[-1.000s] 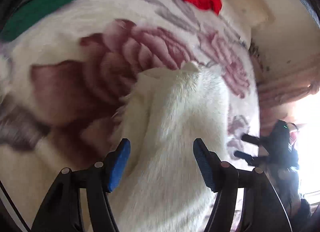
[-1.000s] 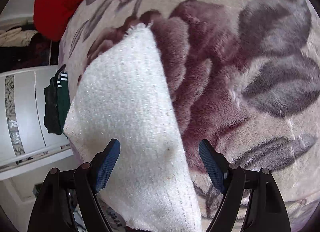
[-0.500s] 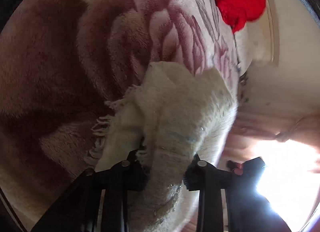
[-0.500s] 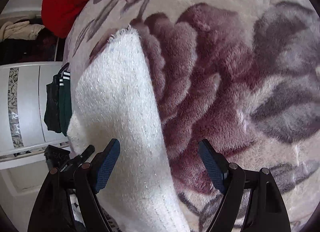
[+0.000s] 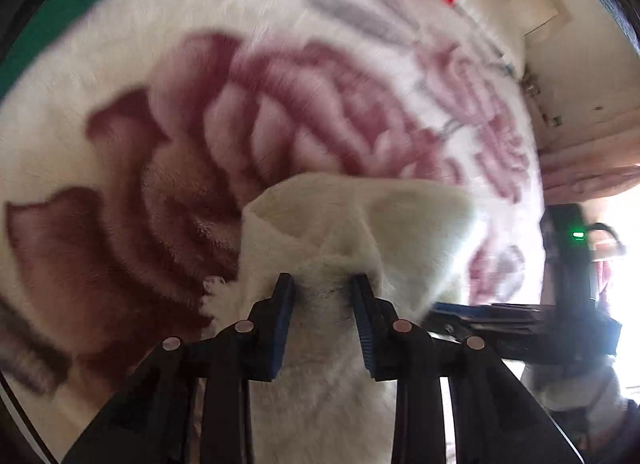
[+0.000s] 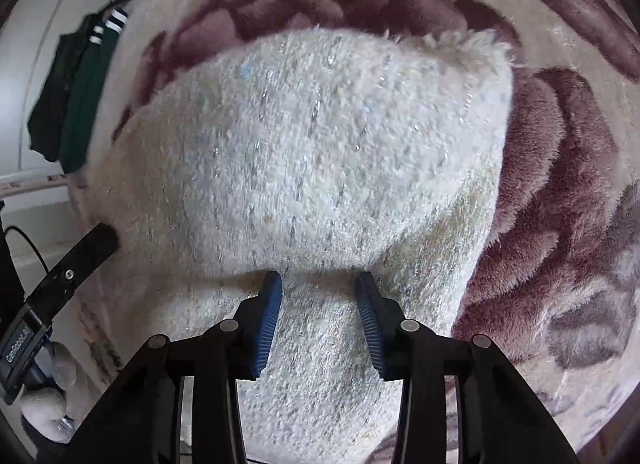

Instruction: Fold large clothes

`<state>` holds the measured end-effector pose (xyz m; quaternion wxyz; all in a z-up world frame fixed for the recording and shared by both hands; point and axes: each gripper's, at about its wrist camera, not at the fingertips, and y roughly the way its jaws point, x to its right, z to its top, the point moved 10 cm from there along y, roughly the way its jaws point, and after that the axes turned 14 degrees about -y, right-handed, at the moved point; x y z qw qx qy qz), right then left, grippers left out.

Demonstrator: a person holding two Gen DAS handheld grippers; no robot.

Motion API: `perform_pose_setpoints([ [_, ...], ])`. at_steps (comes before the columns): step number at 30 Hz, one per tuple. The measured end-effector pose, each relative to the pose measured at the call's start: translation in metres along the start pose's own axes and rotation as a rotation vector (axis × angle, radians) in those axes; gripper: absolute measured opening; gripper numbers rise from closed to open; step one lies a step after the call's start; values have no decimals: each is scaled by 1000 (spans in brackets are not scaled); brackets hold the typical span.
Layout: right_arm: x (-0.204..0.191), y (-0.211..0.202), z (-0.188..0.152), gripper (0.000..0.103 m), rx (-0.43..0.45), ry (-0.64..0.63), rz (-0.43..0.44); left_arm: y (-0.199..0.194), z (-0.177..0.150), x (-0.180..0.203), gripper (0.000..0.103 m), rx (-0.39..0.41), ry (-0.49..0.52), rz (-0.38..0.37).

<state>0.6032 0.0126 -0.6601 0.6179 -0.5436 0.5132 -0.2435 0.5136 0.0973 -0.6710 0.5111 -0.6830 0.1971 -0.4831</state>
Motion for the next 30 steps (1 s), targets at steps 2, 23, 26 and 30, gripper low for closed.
perform_pose_setpoints([
  [2,6,18,9,40,-46,24,2,15,6,-9,31,-16,-1,8],
  [23,35,-50,-70,93,208,163,194,-137,-78,-57,65,119,-101,-171],
  [26,67,-21,-63,93,239,242,333,-128,-104,-88,65,109,-271,-216],
  [30,75,16,-20,103,258,282,554,-123,-141,-114,65,124,-402,-259],
])
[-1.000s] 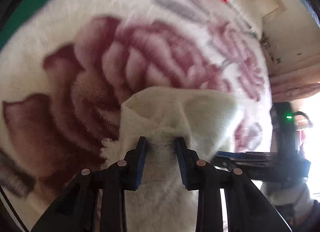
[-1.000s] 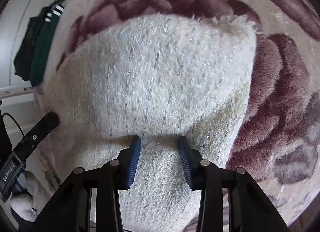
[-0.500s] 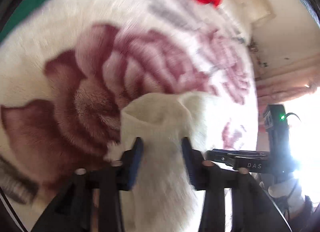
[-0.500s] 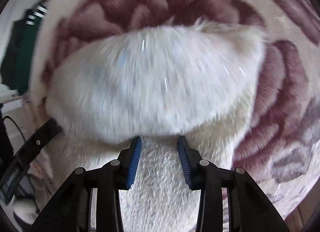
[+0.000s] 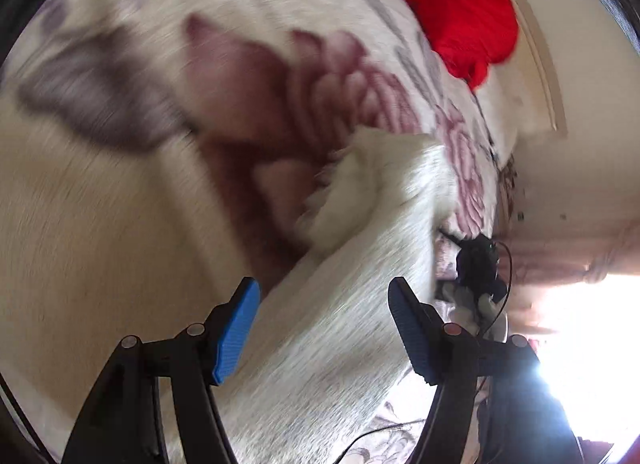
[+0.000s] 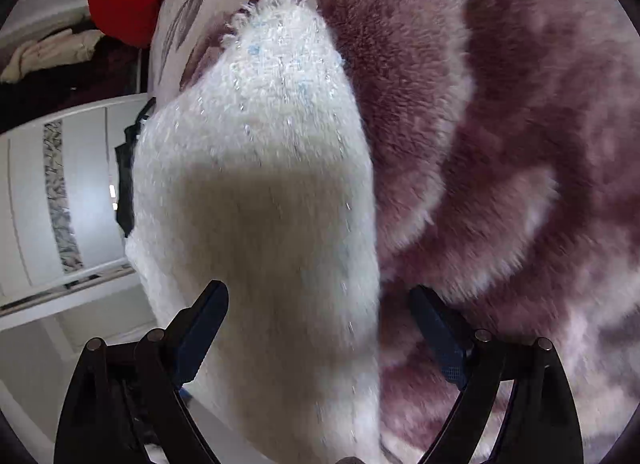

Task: Fold large clothes
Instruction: 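Fold the hem toward the collar with both grippers and release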

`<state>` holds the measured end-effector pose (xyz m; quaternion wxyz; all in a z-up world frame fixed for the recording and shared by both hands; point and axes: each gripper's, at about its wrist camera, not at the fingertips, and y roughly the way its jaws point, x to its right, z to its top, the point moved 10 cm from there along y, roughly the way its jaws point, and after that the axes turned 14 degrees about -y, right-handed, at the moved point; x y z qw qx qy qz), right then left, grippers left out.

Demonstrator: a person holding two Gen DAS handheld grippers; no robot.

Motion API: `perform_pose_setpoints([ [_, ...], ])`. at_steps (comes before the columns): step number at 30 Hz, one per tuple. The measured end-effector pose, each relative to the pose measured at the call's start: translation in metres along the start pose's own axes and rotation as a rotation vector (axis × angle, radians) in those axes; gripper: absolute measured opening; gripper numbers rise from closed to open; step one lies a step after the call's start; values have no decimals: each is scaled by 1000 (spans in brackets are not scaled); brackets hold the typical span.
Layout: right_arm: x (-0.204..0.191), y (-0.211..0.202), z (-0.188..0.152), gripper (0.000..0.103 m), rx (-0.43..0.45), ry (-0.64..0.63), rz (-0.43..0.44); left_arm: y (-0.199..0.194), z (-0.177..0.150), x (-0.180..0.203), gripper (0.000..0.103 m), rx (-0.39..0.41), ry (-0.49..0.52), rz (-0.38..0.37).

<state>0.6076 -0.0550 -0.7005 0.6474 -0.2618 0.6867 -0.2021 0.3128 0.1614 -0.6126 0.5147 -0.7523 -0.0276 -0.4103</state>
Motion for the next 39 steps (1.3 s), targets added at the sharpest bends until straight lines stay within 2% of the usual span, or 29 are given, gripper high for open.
perform_pose_setpoints([
  [2,-9,14,9,103,0,7,78,-1,-9,-6,65,14,-29,-13],
  [4,-27,24,14,101,18,-35,109,-1,-17,-10,65,25,-37,-14],
  [5,-34,30,11,80,12,-65,76,0,-21,-10,65,31,-34,-7],
  [6,-37,33,7,37,5,-90,28,-1,-25,-8,65,39,-29,-1],
  [7,-32,20,-1,31,22,-65,15,-4,-28,-6,65,41,-23,-11],
  [9,-31,-2,-9,24,136,-1,-3,-7,-36,2,65,46,-12,-26],
  [11,-30,-42,-30,20,271,53,-20,-8,-43,10,65,35,0,-45],
  [14,-8,-116,-82,20,451,206,-43,-9,-60,26,65,-3,11,-88],
  [17,37,-197,-161,20,624,381,-80,-1,-79,43,65,-59,21,-126],
  [19,64,-241,-230,20,727,497,-108,5,-96,57,65,-103,31,-167],
  [22,110,-296,-329,20,825,645,-158,14,-124,74,65,-167,62,-202],
  [23,132,-307,-363,24,817,699,-160,17,-132,79,65,-188,67,-207],
  [26,184,-307,-439,55,700,879,-121,16,-158,86,65,-238,90,-217],
  [28,187,-307,-471,61,624,907,-147,5,-171,90,65,-244,122,-211],
  [29,180,-312,-479,68,588,891,-185,-3,-177,90,65,-241,141,-205],
  [33,135,-325,-483,69,448,662,-319,-41,-202,58,65,-150,209,-95],
  [35,104,-322,-455,70,349,518,-375,-46,-210,19,65,-100,196,12],
  [36,88,-313,-443,70,291,450,-406,-43,-212,1,65,-93,181,49],
  [37,64,-300,-428,70,241,383,-431,-38,-216,-25,65,-80,150,117],
  [39,50,-288,-407,70,168,255,-442,-26,-218,-56,65,-51,123,181],
])
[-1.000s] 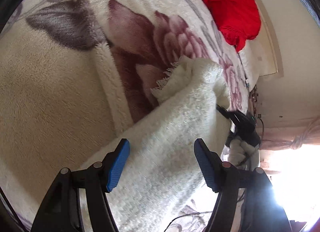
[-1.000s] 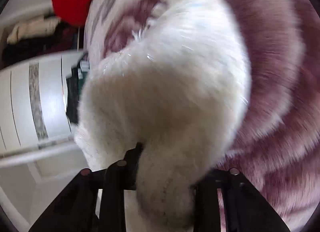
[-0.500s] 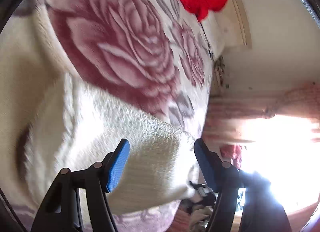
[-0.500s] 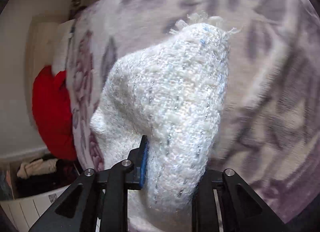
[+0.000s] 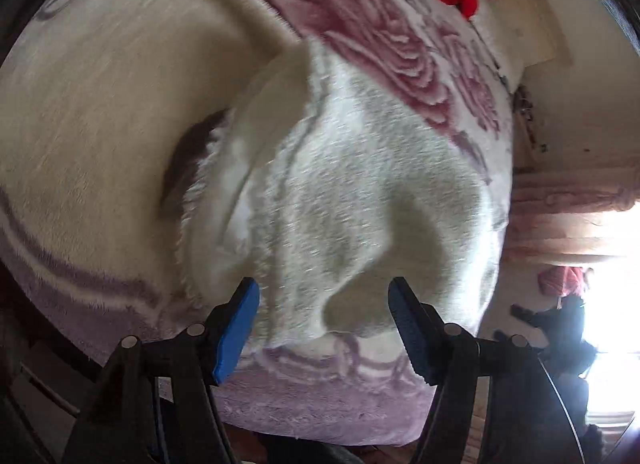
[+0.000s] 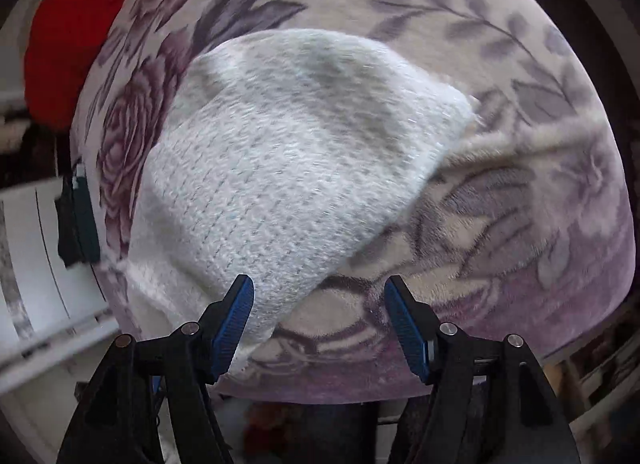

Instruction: Fold large clothes

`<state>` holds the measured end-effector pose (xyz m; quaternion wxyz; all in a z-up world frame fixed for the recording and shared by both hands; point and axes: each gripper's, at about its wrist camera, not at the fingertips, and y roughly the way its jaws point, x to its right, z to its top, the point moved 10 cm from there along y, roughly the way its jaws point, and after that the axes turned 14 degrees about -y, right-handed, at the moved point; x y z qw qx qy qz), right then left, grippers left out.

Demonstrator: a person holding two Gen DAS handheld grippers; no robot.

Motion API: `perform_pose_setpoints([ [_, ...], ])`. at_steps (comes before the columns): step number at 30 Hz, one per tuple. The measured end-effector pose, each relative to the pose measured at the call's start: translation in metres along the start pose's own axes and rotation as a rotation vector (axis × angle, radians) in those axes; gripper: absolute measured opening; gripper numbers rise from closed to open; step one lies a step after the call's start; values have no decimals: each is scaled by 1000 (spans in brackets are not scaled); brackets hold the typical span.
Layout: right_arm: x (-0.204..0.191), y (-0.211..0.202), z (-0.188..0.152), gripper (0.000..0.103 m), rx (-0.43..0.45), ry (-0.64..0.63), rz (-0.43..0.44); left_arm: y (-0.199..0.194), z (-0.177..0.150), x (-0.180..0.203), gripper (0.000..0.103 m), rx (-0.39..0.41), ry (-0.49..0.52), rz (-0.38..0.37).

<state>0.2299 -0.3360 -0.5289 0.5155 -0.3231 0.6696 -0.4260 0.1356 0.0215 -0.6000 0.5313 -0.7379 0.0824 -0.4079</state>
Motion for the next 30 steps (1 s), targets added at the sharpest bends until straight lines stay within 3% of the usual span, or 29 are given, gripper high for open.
perform_pose_setpoints([
  [2,-27,14,26,70,-17,-112,14,28,-2,-18,65,27,18,104],
  [5,-51,33,55,70,-47,-206,39,76,-5,-22,61,25,67,201],
  [6,-55,36,62,70,-53,-230,46,86,-6,-19,46,41,86,224],
  [7,-58,43,73,70,-63,-253,37,88,-6,-15,5,72,93,251],
  [8,-59,47,79,70,-73,-274,22,86,-8,-8,4,87,96,242],
  [11,-70,59,99,70,-96,-337,12,42,-7,19,3,188,101,126],
  [13,-77,64,106,70,-99,-390,14,6,2,16,3,248,55,68],
  [15,-80,70,108,70,-102,-446,-19,1,19,-17,4,252,-20,81],
  [19,-79,97,112,70,-137,-458,-54,38,38,-59,4,160,-146,48],
  [24,-106,90,108,70,-98,-589,-87,27,29,-55,9,138,-227,-15],
  [27,-121,91,104,70,-90,-661,-51,-2,7,-61,13,196,-294,-52],
  [28,-120,98,102,70,-114,-668,-51,-9,-6,-62,24,220,-329,-70],
  [29,-117,114,100,70,-157,-669,-58,-14,-19,-63,52,230,-360,-101],
  [30,-108,134,97,70,-220,-672,-76,-13,-26,-62,69,236,-388,-130],
])
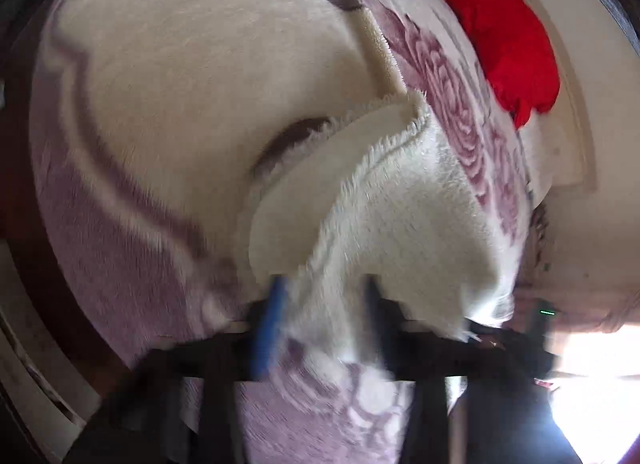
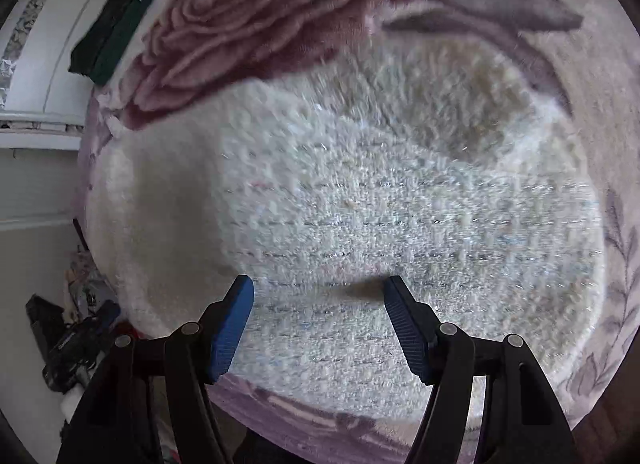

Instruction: Fold large clothes

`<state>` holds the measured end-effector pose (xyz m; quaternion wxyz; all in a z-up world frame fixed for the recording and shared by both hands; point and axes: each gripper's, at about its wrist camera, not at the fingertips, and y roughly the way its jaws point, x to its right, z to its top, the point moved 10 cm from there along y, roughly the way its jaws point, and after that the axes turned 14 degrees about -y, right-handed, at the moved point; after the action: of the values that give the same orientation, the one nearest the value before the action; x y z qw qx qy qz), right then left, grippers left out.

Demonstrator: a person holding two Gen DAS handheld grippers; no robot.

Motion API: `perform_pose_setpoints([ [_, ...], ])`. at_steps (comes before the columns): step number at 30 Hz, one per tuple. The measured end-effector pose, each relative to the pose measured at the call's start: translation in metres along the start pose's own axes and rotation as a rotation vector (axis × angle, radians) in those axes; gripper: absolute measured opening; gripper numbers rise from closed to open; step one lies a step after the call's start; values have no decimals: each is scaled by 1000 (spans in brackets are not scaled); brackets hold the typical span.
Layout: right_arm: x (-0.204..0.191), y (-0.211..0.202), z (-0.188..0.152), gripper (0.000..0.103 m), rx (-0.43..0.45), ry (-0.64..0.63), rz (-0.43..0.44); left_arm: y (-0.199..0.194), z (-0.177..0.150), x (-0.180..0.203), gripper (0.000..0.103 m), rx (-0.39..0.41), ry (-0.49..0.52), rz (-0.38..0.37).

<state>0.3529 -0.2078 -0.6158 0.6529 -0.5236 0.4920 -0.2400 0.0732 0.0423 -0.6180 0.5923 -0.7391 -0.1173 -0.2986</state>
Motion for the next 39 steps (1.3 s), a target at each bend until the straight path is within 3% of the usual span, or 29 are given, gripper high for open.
perform_pose_setpoints([
  [1,9,21,-1,70,-46,13,1,-2,-13,-4,80,6,-41,-35],
  [3,19,46,3,75,-82,58,14,14,-39,-6,80,-48,-104,-100],
  [6,11,30,12,77,-123,80,7,54,-66,-2,80,-96,-123,-131],
  [8,6,6,16,77,-75,71,3,80,-73,4,80,-111,-136,-164],
  [11,-1,-12,12,76,-32,69,26,105,-64,8,80,-83,-202,-205],
  [14,3,18,8,60,-74,58,30,115,-48,-2,80,-24,-289,-239],
  [17,15,59,14,63,-98,102,-2,117,-32,-9,80,33,-348,-256],
  [21,2,45,18,64,-132,75,-46,104,-15,-10,77,134,-376,-260],
  [23,0,35,14,64,-113,65,-14,102,-6,-4,29,202,-336,-163],
  [27,6,31,7,64,-87,77,56,101,12,3,17,261,-293,-98],
  [29,10,37,3,64,-83,95,76,93,13,16,14,308,-216,-52],
  [31,14,43,2,67,-75,117,85,85,5,48,13,367,-68,-14],
  [33,12,41,1,81,-65,113,119,66,-6,87,13,420,118,4],
  [36,12,37,-3,81,-49,85,134,46,-37,155,13,477,446,17],
  [39,13,32,-9,81,-4,121,213,59,-76,209,13,477,749,32],
])
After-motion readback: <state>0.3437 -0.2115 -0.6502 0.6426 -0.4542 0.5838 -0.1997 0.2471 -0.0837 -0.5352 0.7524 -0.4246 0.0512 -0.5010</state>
